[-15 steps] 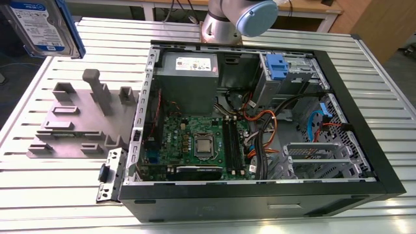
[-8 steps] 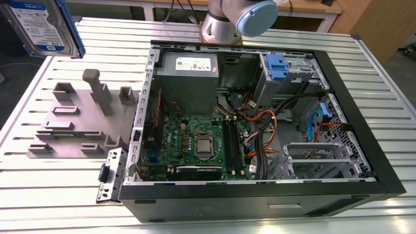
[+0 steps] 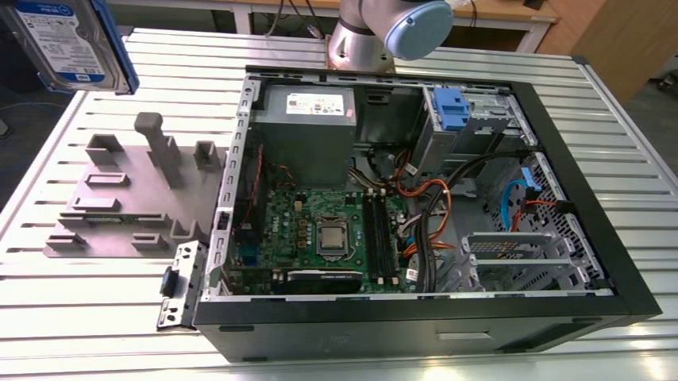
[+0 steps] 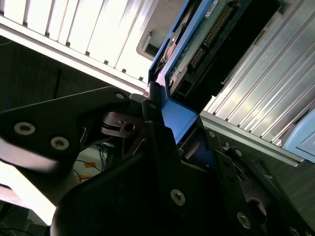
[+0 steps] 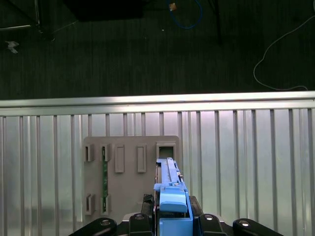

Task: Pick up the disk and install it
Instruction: 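Pick up the disk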

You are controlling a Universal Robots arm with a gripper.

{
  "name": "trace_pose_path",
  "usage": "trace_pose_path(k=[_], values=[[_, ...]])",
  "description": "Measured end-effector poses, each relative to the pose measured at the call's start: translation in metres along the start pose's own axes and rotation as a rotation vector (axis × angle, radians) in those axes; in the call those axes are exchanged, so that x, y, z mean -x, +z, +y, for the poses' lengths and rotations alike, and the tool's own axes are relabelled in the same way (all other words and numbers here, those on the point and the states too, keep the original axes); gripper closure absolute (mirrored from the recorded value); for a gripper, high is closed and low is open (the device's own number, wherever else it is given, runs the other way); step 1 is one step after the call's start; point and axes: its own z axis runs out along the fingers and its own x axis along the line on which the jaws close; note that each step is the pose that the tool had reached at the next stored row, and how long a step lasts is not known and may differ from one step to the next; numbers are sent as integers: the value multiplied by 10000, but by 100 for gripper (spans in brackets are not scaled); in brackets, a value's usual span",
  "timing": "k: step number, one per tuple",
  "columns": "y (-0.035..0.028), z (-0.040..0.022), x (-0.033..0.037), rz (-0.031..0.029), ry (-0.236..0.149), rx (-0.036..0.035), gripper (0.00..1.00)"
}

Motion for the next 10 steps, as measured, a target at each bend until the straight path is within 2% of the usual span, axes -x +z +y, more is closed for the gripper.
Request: trace_pose_path(k=[5,10], values=[[-4,0,0,1,0,0,64],[-56,0,-2,3,1,-1,64]])
